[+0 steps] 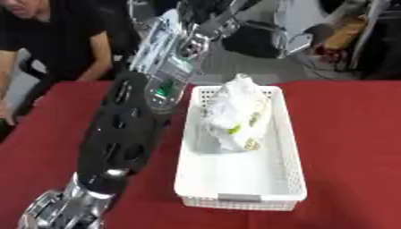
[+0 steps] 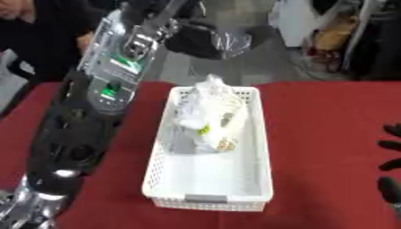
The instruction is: Pick up objects on the table and place them in the box.
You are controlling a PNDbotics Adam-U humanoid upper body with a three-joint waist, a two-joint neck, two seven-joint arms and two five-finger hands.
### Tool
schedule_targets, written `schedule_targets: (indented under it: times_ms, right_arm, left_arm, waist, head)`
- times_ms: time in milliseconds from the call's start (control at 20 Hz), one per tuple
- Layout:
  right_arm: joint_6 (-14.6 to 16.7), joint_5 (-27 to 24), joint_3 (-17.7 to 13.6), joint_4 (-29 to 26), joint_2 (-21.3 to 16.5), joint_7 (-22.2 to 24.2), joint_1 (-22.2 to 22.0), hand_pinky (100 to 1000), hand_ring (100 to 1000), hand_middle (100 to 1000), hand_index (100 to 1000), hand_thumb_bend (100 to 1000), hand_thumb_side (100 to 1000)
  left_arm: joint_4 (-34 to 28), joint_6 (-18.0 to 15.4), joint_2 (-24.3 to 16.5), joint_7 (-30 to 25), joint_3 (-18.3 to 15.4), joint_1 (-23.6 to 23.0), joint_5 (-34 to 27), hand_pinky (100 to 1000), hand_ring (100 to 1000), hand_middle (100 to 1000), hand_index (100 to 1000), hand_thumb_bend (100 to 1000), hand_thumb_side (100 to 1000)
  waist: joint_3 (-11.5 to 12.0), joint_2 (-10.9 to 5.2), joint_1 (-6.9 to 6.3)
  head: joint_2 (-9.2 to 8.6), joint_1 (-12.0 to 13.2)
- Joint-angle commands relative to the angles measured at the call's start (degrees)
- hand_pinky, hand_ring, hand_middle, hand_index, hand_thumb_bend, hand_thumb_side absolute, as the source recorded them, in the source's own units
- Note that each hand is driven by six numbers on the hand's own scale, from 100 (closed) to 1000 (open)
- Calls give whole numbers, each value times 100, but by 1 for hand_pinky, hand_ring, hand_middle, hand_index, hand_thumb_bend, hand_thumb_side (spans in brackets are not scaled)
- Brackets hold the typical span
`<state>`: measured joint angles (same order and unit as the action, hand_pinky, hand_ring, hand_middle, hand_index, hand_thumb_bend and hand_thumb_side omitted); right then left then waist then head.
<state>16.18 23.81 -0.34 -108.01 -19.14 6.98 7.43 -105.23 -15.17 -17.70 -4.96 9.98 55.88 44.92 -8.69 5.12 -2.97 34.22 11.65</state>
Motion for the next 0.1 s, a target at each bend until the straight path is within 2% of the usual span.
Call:
schedule_targets:
  times_ms: [50, 100]
  right_arm:
    - [-15, 10, -44, -62, -102, -10, 4, 551, 794, 886, 1000, 514, 921]
    - [-17, 12, -46, -61, -103, -9, 3, 551, 794, 886, 1000, 514, 920]
  left_arm:
    - [-688, 157, -200, -115, -23, 30, -340, 957, 936, 929, 939, 1000, 654]
    - [-797, 194, -235, -148, -29, -7, -412, 954, 935, 930, 939, 1000, 656]
  waist:
    - [13, -85, 19]
    - [21, -84, 18]
  head:
    - [-84, 34]
    - [-93, 29]
